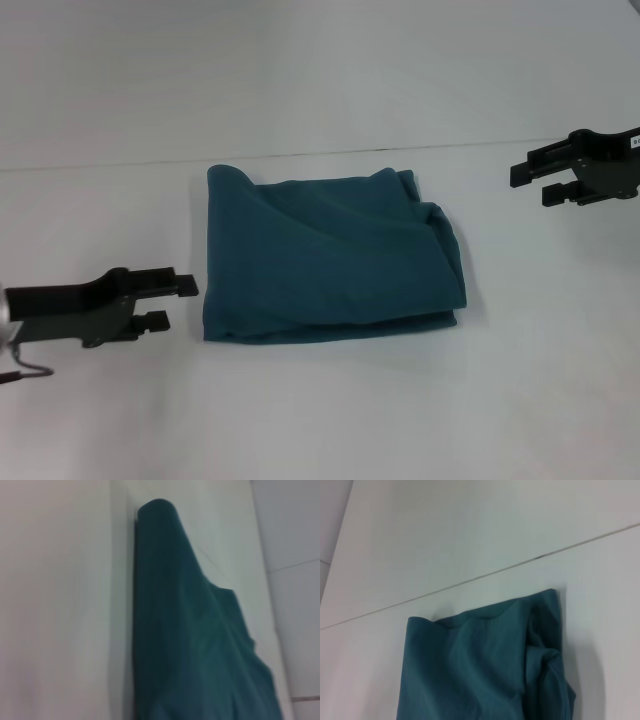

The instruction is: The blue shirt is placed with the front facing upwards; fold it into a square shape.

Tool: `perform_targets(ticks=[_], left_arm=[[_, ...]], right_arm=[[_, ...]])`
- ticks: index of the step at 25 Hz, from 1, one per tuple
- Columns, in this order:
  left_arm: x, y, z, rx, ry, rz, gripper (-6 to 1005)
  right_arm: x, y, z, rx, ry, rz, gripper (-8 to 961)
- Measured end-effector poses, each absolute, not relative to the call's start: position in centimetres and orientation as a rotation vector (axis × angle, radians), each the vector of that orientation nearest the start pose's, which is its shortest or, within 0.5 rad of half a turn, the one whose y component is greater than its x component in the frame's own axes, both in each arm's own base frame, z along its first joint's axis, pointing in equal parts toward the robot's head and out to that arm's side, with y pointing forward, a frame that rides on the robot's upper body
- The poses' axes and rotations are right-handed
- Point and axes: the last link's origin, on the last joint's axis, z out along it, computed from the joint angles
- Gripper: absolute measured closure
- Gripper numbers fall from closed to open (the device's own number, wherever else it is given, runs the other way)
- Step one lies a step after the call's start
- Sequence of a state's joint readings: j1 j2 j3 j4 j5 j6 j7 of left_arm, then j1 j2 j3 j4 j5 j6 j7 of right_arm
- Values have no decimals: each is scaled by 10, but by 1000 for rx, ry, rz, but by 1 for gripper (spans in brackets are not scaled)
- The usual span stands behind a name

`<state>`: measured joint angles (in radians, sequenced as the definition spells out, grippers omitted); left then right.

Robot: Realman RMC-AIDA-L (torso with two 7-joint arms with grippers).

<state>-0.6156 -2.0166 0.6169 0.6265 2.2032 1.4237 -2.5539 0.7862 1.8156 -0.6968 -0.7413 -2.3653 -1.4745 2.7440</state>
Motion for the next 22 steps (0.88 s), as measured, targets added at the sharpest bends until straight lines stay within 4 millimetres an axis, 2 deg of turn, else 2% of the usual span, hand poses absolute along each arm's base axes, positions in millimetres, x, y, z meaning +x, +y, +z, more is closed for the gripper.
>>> perform_targets(ticks=[6,8,17,22], left_arm=[[-274,379,3,2426,2257,627,245],[-265,387,-7,2562,2179,581,246],[-262,402,-29,2722,2172,459,250],[-259,407,-34,2758,2176,435,252]], right_arm=[[247,424,117,-2043,1854,329,303],[247,424,117,-2041,1854,332,303],[247,425,119,-2032,1857,348,303],[248,424,119,-2029,1861,350,303]])
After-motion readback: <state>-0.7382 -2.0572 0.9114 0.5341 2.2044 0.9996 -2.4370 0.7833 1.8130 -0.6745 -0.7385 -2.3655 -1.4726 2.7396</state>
